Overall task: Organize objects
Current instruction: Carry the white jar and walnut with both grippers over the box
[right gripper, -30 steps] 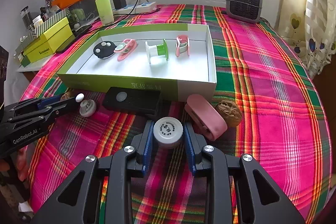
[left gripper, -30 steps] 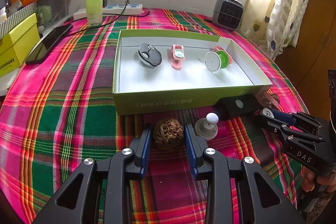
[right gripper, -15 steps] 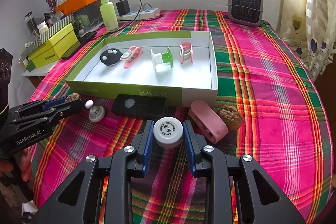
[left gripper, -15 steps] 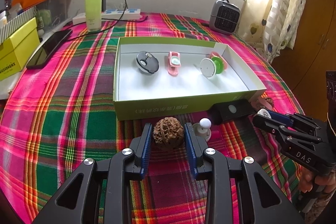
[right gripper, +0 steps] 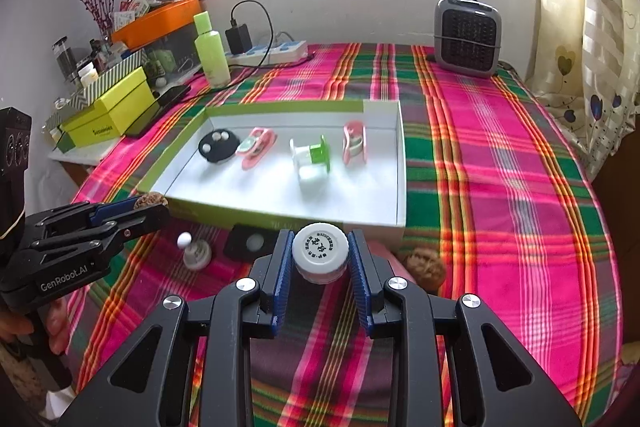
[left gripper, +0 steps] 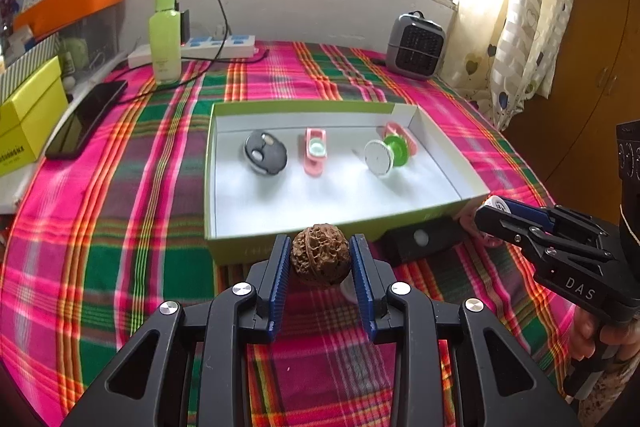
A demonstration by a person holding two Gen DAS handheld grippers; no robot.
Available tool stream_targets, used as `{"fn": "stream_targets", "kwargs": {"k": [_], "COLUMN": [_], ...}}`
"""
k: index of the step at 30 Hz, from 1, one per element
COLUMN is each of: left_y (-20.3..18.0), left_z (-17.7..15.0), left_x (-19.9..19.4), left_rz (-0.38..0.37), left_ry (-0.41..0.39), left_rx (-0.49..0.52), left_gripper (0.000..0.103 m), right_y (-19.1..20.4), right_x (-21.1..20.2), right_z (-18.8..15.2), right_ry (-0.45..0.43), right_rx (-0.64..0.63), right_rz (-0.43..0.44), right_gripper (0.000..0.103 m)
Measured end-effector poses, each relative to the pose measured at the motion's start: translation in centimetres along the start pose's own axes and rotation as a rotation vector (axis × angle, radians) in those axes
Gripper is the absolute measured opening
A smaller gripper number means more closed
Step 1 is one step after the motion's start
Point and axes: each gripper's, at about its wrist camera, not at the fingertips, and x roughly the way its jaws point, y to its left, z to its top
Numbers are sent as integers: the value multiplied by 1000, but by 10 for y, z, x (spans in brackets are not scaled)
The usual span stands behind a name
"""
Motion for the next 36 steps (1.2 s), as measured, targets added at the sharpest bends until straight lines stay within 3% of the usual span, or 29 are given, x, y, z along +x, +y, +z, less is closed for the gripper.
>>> {"fn": "stream_targets", "kwargs": {"k": [20, 36], "left_y": [-16, -22], "left_z": [46, 56], "left_x": [41, 80], "left_rz": [-38, -40], "left_ry": [29, 92], "left_rx": [30, 39], "left_gripper": [28, 28], "right_y": [-17, -28], "right_x": [37, 70], "right_z": [42, 49], "right_ry": [8, 64], "right_rx": [0, -3], "right_rz": [6, 10], "right_gripper": [29, 29]}}
